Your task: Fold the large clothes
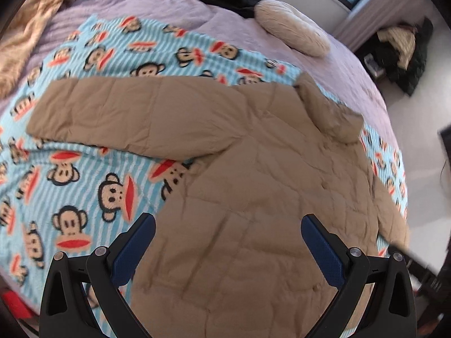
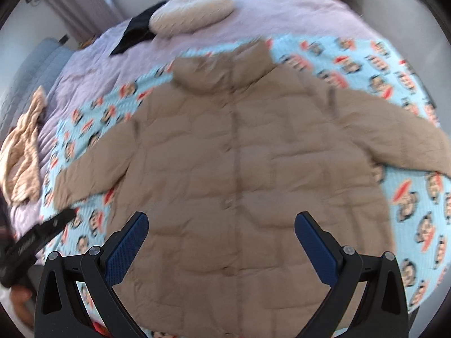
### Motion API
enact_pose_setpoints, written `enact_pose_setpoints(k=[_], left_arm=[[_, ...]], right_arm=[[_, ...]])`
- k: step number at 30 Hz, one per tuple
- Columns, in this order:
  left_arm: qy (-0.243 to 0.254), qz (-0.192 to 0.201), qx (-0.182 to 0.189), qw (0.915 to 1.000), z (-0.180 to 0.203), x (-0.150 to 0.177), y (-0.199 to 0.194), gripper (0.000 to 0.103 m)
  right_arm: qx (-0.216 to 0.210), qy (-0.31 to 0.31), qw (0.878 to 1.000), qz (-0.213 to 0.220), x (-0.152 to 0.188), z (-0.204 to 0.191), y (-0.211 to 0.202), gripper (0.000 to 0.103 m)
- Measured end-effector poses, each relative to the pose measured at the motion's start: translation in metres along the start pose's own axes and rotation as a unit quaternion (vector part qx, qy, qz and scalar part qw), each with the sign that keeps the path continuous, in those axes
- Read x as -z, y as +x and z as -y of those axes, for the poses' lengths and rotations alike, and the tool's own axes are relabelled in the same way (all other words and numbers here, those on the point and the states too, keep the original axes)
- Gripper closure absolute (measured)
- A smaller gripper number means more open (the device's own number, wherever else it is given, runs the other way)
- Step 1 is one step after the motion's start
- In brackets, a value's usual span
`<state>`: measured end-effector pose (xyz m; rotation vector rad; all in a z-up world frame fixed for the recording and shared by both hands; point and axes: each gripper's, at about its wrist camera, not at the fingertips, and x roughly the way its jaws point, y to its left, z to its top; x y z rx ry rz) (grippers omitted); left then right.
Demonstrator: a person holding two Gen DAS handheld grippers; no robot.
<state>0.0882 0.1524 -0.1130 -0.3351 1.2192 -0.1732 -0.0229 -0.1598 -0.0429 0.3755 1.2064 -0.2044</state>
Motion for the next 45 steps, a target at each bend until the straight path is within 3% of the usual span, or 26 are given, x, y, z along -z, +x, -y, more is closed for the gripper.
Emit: enact_pose_setpoints(k=[3,6,10,15,17,22,28,29,30,31,32,33,36,37,38,40,42,45], left_arm=[[-0.044,0.011,0.039,0.9982,-0.039,-0.016,0.025,0.0],[-0.08,0.035,0.079,0.993,-0.074,-0.033,0.046,0.0],[-0.123,0.034,0.117,0.985,-0.115,-0.057,0.084,0.0],[-0.16,-0.002,0.128,0.9788,-0.141,-0.069,0.133,0.0],[-0.167,0.008,0.138,0.9761,-0.146,-0.076,0.134,0.0],[-0.178,0.061,0.122,0.9745,-0.169,-0.106,0.122,0.0],[-0.205,0.106,0.044,0.972,-0.215,-0.151,0.122,0.002],[-0.211,0.107,0.036,0.971,-0.221,-0.155,0.124,0.017],[-0.217,0.106,0.036,0.9697,-0.228,-0.158,0.127,0.043],[-0.225,0.099,0.046,0.9682,-0.234,-0.163,0.132,0.056],[-0.229,0.096,0.056,0.967,-0.236,-0.165,0.135,0.083],[-0.226,0.094,0.064,0.9676,-0.237,-0.169,0.136,0.09],[-0.169,0.123,0.047,0.9767,-0.217,-0.173,0.116,0.09],[-0.154,0.131,0.046,0.9782,-0.209,-0.168,0.106,0.09],[-0.132,0.142,0.046,0.98,-0.2,-0.167,0.093,0.09],[-0.091,0.161,0.052,0.9814,-0.177,-0.166,0.071,0.09],[-0.051,0.179,0.065,0.9804,-0.153,-0.167,0.05,0.09],[0.008,0.194,0.084,0.9774,-0.112,-0.165,0.027,0.09]], right_arm=[[-0.013,-0.012,0.999,-0.051,0.007,-0.017,0.033,0.0],[-0.03,-0.02,0.997,-0.064,0.016,-0.031,0.056,0.0],[-0.044,-0.025,0.995,-0.089,0.025,-0.046,0.089,0.0],[-0.058,-0.033,0.993,-0.094,0.025,-0.059,0.119,0.0],[-0.064,-0.033,0.993,-0.093,0.021,-0.065,0.127,0.0],[-0.078,-0.04,0.993,-0.074,0.007,-0.078,0.133,0.0],[-0.091,-0.051,0.993,-0.062,-0.015,-0.098,0.143,0.0],[-0.094,-0.052,0.992,-0.059,-0.018,-0.1,0.144,0.0],[-0.097,-0.054,0.992,-0.056,-0.023,-0.104,0.147,0.0],[-0.098,-0.056,0.992,-0.054,-0.026,-0.107,0.149,0.0],[-0.1,-0.059,0.992,-0.05,-0.031,-0.112,0.152,0.0],[-0.101,-0.061,0.992,-0.046,-0.035,-0.116,0.155,0.0],[-0.114,-0.055,0.991,-0.031,-0.055,-0.131,0.167,0.001],[-0.123,-0.048,0.991,-0.026,-0.062,-0.134,0.171,0.004],[-0.131,-0.04,0.99,-0.023,-0.067,-0.137,0.176,0.015],[-0.147,-0.025,0.988,-0.031,-0.078,-0.143,0.191,0.076],[-0.174,-0.005,0.984,-0.042,-0.086,-0.148,0.207,0.088],[-0.202,0.005,0.978,-0.052,-0.091,-0.16,0.23,0.089]])
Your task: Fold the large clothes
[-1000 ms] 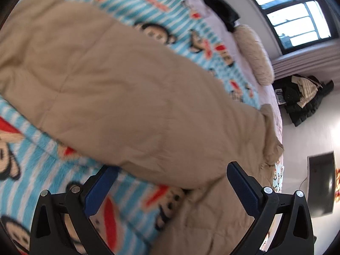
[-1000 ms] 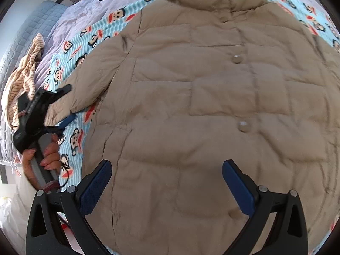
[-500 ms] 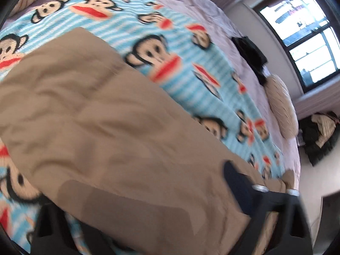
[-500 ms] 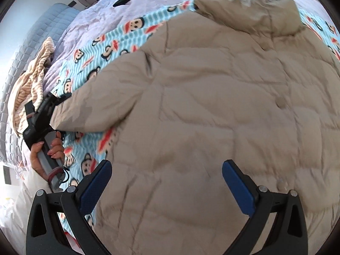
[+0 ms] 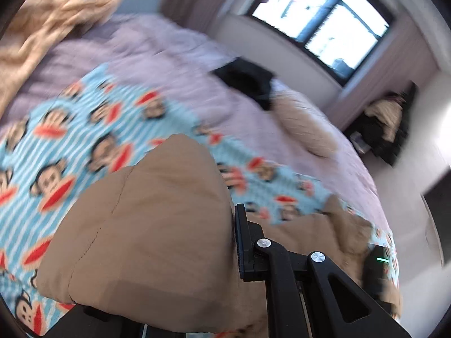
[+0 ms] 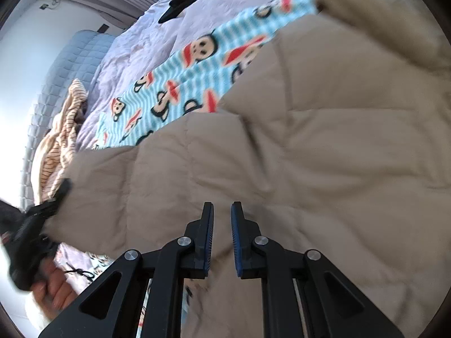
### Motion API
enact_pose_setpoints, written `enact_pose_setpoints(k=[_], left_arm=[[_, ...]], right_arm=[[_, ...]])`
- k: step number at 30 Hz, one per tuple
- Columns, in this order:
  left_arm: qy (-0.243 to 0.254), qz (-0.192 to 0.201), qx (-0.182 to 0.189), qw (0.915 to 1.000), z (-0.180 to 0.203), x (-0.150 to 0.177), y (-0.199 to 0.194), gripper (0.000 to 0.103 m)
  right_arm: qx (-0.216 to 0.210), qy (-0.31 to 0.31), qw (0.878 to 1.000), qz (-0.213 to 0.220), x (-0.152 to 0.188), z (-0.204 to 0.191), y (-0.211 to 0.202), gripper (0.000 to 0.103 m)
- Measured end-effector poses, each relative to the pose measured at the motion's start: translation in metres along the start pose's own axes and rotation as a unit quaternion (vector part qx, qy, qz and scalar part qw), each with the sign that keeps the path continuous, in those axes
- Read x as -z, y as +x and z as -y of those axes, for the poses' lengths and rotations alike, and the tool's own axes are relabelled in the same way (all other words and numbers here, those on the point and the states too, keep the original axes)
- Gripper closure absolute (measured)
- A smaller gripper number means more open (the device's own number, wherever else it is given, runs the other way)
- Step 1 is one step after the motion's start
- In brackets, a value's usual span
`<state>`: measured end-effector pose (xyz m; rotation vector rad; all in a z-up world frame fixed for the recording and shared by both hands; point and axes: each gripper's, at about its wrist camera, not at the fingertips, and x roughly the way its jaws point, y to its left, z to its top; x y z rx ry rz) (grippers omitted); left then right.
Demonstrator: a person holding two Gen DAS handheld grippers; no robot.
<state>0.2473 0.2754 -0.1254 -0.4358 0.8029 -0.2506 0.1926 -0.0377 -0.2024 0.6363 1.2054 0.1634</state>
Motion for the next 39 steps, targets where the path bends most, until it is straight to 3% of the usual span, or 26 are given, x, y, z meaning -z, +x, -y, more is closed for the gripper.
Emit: enact_pose_setpoints(k=[4,6,10,14,19,20,21,22,23,24,26,29,33,35,36,37,39], left_arm=[[0.049,-0.009,0.039,0.998,0.058,-0.001,0.0,0.09],[0.068,-0.025,0.057,0.9957,0.09,0.003,0.009,0.09],[0.1,-0.04,0.087,0.9904,0.154,0.018,0.028,0.09],[0.134,-0.067,0.108,0.9828,0.22,0.041,0.056,0.09],[0.21,-0.104,0.073,0.9694,0.285,0.101,0.104,0.09],[0.228,-0.11,0.057,0.9659,0.291,0.115,0.113,0.085],[0.252,-0.113,0.028,0.9606,0.299,0.133,0.125,0.071],[0.268,-0.117,0.008,0.9562,0.299,0.149,0.134,0.059],[0.28,-0.123,-0.008,0.9522,0.303,0.164,0.14,0.03],[0.285,-0.123,-0.013,0.9506,0.303,0.173,0.141,0.012],[0.298,-0.119,-0.024,0.9469,0.3,0.19,0.139,0.01],[0.303,-0.143,-0.029,0.9418,0.295,0.194,0.134,0.01],[0.294,-0.124,-0.009,0.9478,0.278,0.178,0.092,0.01],[0.274,-0.103,-0.008,0.9562,0.255,0.159,0.06,0.01],[0.267,-0.095,-0.015,0.9588,0.246,0.151,0.053,0.01],[0.254,-0.08,-0.04,0.963,0.229,0.138,0.041,0.01],[0.219,-0.057,-0.093,0.9697,0.194,0.117,0.032,0.01]], right_arm=[[-0.031,0.015,0.999,-0.038,0.005,0.001,0.038,0.09],[-0.025,0.01,0.999,-0.047,0.008,0.001,0.05,0.094],[-0.058,0.029,0.995,-0.073,0.003,0.011,0.052,0.094],[-0.078,0.048,0.994,-0.059,0.008,0.044,-0.001,0.094],[0.004,0.078,0.997,-0.001,0.031,0.122,-0.101,0.09],[0.023,0.087,0.996,0.008,0.037,0.138,-0.118,0.09],[0.042,0.095,0.994,0.016,0.042,0.152,-0.133,0.09],[0.056,0.099,0.993,0.021,0.045,0.162,-0.143,0.09],[0.069,0.103,0.992,0.026,0.047,0.172,-0.153,0.09],[0.076,0.107,0.991,0.028,0.049,0.179,-0.16,0.09],[0.089,0.111,0.989,0.032,0.05,0.188,-0.17,0.09],[0.097,0.099,0.99,0.029,0.044,0.184,-0.17,0.09],[0.117,0.055,0.991,0.035,0.019,0.163,-0.168,0.089],[0.122,0.027,0.991,0.042,0.011,0.151,-0.165,0.069],[0.125,0.008,0.991,0.047,0.008,0.141,-0.165,0.044],[0.128,-0.014,0.99,0.057,0.006,0.128,-0.165,0.032],[0.131,-0.067,0.987,0.071,0.01,0.106,-0.167,0.031]])
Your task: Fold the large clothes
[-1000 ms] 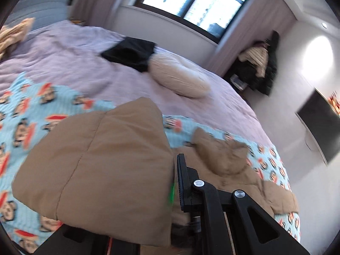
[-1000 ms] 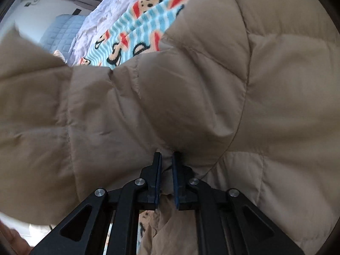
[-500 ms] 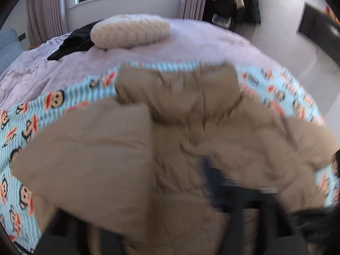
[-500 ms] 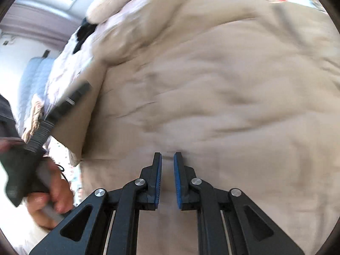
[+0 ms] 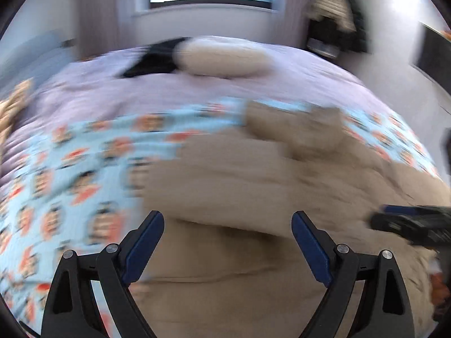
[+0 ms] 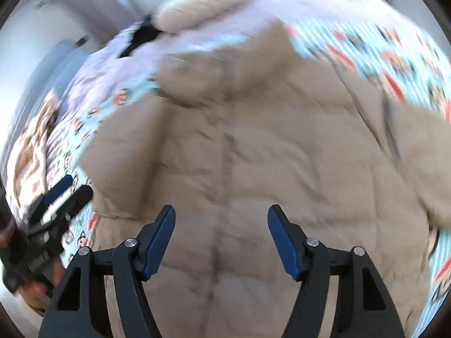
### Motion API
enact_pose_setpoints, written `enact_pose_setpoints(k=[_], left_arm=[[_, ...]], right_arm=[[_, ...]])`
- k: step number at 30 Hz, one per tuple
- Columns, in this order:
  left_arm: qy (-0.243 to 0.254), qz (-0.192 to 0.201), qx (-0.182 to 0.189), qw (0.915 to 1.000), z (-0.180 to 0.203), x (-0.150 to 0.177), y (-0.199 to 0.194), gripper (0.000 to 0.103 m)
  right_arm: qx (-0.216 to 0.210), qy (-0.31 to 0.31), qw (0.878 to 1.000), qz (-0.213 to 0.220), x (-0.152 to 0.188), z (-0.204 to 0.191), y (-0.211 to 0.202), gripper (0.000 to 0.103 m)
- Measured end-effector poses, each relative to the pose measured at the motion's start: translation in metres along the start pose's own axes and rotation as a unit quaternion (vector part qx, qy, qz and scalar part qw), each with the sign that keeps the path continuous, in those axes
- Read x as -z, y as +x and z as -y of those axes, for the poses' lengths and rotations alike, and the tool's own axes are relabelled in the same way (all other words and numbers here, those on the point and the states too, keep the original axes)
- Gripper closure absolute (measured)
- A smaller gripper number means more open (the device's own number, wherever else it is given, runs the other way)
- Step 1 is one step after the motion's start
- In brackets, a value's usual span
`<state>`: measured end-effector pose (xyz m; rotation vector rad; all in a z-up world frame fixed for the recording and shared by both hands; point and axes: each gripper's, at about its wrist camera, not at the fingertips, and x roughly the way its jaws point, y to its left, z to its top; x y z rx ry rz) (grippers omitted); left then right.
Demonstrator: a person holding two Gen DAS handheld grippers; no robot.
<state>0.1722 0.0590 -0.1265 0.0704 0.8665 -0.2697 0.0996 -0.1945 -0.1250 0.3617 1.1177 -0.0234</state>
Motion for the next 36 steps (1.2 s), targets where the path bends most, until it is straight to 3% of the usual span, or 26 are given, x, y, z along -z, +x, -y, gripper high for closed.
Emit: enact_pose_setpoints(k=[2,4,6,10,13,15,17,19,21,24,26,28,30,31,33,36], left_arm=[[-0.07,-0.027,-0.017,0.9971,-0.047,-0.001,0.015,0.01],[-0.148,-0.063,0.002,0.987,-0.09,0.005,0.039,0.01],[-0.196,-0.093,0.022,0.9759,-0.116,0.013,0.063,0.01],[-0.219,-0.122,0.016,0.9681,-0.125,0.031,0.097,0.01],[-0.213,-0.126,0.009,0.9688,-0.119,0.04,0.106,0.01],[-0.2,-0.122,-0.003,0.9721,-0.112,0.044,0.107,0.01],[-0.191,-0.122,-0.011,0.9739,-0.109,0.044,0.109,0.01],[-0.181,-0.122,-0.017,0.9757,-0.107,0.042,0.113,0.01],[-0.171,-0.123,-0.023,0.9773,-0.106,0.04,0.116,0.01],[-0.159,-0.122,-0.025,0.9794,-0.105,0.036,0.117,0.01],[-0.147,-0.125,-0.036,0.9806,-0.103,0.033,0.118,0.01],[-0.141,-0.128,-0.033,0.9811,-0.102,0.027,0.118,0.01],[-0.144,-0.122,-0.026,0.9816,-0.104,0.019,0.112,0.01],[-0.144,-0.113,-0.027,0.9827,-0.105,0.013,0.107,0.011],[-0.138,-0.096,-0.017,0.9856,-0.106,0.003,0.098,0.039],[-0.129,-0.089,0.019,0.9875,-0.103,-0.015,0.095,0.045]], right_arm=[[0.004,-0.064,0.998,0.012,0.007,-0.026,-0.006,0.031],[0.013,-0.127,0.992,0.02,0.015,-0.053,-0.006,0.029],[0.042,-0.201,0.978,0.023,0.018,-0.092,0.007,0.023],[0.1,-0.321,0.941,0.045,0.035,-0.146,0.038,0.023],[0.164,-0.394,0.902,0.057,0.042,-0.172,0.072,0.023],[0.202,-0.407,0.888,0.077,0.037,-0.179,0.088,0.023],[0.219,-0.376,0.894,0.108,0.028,-0.17,0.081,0.035],[0.19,-0.292,0.93,0.12,0.009,-0.146,0.063,0.085],[0.171,-0.193,0.956,0.137,-0.003,-0.109,0.042,0.092],[0.121,-0.047,0.984,0.123,-0.008,-0.045,0.024,0.093],[0.082,0.032,0.992,0.095,-0.004,-0.011,0.028,0.093],[0.051,0.113,0.99,0.063,0.004,0.025,0.036,0.093],[0.003,0.191,0.981,0.034,0.013,0.059,0.041,0.088],[-0.01,0.219,0.975,0.03,0.017,0.071,0.039,0.077],[-0.012,0.255,0.966,0.03,0.024,0.09,0.029,0.067],[0.021,0.262,0.963,0.057,0.028,0.103,-0.002,0.067]])
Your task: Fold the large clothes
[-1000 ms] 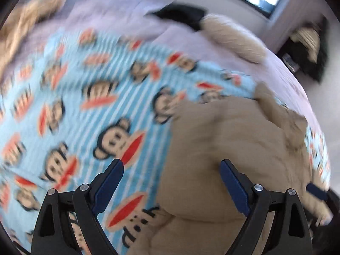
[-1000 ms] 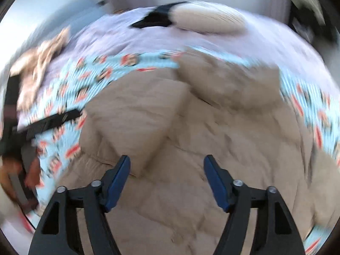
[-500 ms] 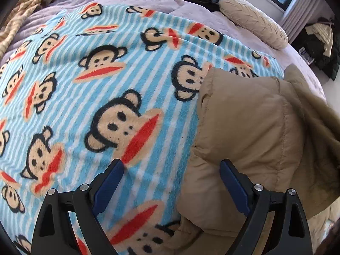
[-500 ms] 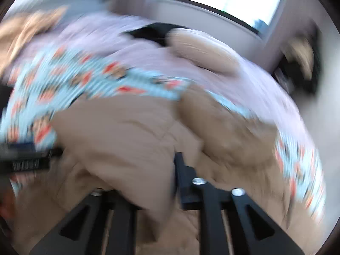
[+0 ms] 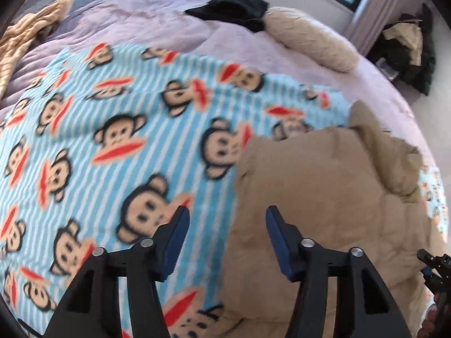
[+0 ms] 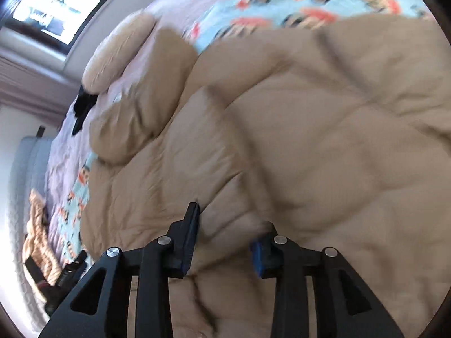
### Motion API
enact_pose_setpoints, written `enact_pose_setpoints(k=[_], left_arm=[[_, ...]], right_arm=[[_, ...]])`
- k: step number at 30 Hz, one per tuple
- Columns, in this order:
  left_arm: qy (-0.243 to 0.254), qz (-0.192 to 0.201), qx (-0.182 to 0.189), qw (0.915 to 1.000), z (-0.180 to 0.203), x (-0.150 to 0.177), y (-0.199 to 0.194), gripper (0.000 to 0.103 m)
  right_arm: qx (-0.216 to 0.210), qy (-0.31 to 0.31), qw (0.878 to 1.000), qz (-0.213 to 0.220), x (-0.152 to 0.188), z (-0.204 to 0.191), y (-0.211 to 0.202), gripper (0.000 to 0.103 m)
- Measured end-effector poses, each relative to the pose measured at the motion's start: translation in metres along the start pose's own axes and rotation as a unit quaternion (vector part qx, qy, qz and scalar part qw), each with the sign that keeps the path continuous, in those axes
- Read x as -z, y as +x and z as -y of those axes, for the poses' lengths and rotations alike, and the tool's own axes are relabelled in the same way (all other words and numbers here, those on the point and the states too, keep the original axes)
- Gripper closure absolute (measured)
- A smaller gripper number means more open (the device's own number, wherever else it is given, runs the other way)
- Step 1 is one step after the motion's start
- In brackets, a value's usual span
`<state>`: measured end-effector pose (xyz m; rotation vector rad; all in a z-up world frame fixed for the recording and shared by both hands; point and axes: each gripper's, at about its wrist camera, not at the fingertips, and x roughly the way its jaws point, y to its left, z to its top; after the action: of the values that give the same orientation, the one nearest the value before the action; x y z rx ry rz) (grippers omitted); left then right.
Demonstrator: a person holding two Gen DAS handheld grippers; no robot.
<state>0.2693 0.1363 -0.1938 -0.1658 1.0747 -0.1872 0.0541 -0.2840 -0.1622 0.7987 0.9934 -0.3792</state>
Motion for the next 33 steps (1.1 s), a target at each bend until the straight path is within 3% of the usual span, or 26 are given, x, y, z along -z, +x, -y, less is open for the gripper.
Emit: enact_pose_setpoints(k=[2,4,5,9,13,17,22,23,25,29,33], left_arm=[[0.015,0.002,0.014,0.9998,0.012,-0.004,0.0,0.045],[0.037,-0.002,0.016,0.9992,0.031,-0.003,0.006,0.045],[0.046,-0.006,0.014,0.9988,0.04,0.0,0.011,0.045],[0.052,-0.019,-0.019,0.9983,0.062,0.012,0.042,0.045],[0.035,-0.02,-0.026,0.9989,0.059,0.014,0.048,0.037],[0.039,-0.027,-0.039,0.9981,0.057,0.011,0.036,0.037],[0.041,-0.033,-0.039,0.9979,0.063,0.023,0.007,0.037],[0.047,-0.035,-0.039,0.9975,0.07,0.028,-0.001,0.037],[0.061,-0.04,-0.036,0.9967,0.083,0.038,-0.012,0.037],[0.089,-0.055,-0.021,0.9943,0.117,0.061,-0.029,0.037],[0.112,-0.073,-0.001,0.991,0.152,0.081,-0.039,0.037]], right_arm=[[0.018,-0.022,0.999,0.037,-0.005,-0.003,-0.02,0.068],[0.026,-0.065,0.995,0.068,-0.009,-0.015,-0.036,0.08],[0.027,-0.096,0.992,0.071,-0.011,-0.025,-0.036,0.08],[0.043,-0.179,0.983,-0.001,-0.013,-0.045,0.006,0.082],[0.083,-0.206,0.975,-0.029,-0.009,-0.031,0.037,0.086],[0.082,-0.173,0.981,-0.021,-0.018,-0.01,0.023,0.086],[0.035,-0.102,0.994,-0.026,-0.024,0.024,-0.009,0.08],[0.026,-0.088,0.995,-0.027,-0.024,0.031,-0.015,0.078],[0.013,-0.061,0.998,-0.027,-0.02,0.045,-0.026,0.06],[-0.005,-0.016,1.0,-0.025,-0.003,0.076,-0.047,0.056],[-0.017,0.021,0.999,-0.024,0.01,0.104,-0.065,0.043]])
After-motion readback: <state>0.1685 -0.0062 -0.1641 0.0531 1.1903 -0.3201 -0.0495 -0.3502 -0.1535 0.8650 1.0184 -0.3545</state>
